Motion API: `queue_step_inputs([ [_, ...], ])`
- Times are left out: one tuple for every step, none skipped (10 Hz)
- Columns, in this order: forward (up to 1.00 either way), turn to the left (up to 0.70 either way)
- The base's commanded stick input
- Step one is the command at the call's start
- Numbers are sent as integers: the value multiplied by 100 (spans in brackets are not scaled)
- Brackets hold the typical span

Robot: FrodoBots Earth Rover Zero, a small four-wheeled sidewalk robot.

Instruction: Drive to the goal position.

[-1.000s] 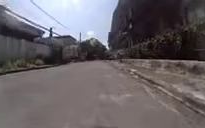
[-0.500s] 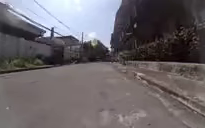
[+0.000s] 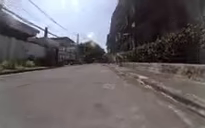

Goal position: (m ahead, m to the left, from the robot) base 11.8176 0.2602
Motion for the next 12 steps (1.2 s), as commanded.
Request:
queue_step_inputs([
  [100, 0],
  [100, 0],
  [100, 0],
  [100, 0],
  [100, 0],
  [100, 0],
  [100, 0],
  [100, 0],
  [100, 0],
  [100, 0],
  [100, 0],
  [100, -8],
])
